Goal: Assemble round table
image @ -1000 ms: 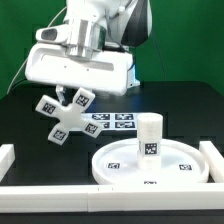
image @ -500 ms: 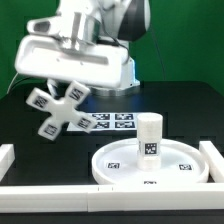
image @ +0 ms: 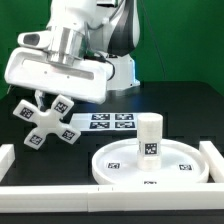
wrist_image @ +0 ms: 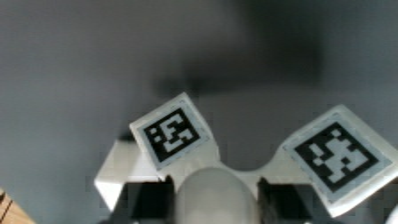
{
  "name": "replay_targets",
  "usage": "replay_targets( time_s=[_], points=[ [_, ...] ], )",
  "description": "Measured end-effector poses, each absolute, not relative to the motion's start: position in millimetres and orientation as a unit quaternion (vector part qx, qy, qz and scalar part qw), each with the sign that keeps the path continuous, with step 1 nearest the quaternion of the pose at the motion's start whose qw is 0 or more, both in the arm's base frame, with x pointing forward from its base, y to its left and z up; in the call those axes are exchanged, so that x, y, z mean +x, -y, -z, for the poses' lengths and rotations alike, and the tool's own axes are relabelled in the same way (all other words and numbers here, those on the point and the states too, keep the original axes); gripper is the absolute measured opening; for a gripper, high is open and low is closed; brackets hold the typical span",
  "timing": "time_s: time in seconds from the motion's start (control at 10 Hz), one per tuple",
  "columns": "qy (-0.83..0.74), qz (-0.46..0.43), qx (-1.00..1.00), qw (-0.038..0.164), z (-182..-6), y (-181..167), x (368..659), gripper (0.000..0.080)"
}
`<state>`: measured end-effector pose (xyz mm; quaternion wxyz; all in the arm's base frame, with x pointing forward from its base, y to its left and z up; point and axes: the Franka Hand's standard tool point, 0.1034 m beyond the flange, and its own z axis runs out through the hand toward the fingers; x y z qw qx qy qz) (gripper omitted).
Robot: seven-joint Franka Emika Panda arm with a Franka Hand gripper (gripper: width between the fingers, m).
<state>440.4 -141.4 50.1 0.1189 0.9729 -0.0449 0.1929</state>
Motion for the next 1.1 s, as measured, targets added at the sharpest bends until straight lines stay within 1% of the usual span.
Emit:
replay_targets(
  time_s=[0.1, 0.2, 0.4, 0.7, 0.9, 1.0, 1.1],
  points=[
    [0.045, -0.171, 0.978, 0.115, -37.5, 135.3, 432.2, 0.0216],
    [0.049, -0.151, 0.981, 0.109, -29.7, 126.7, 428.4, 0.0216],
    [0.047, -0.138, 0.984, 0.107, -18.0, 119.5, 420.3, 0.0194],
    [0.046, -0.129, 0.985, 0.106, -15.1, 119.7, 418.2, 0.0191],
    [0.046, -0.129, 0.985, 0.106, -15.0, 119.7, 418.1, 0.0530],
    [0.045, -0.125, 0.986, 0.104, -15.7, 118.6, 416.7, 0.0530],
    [0.042, -0.119, 0.987, 0.099, -21.1, 116.5, 415.7, 0.0623]
  ],
)
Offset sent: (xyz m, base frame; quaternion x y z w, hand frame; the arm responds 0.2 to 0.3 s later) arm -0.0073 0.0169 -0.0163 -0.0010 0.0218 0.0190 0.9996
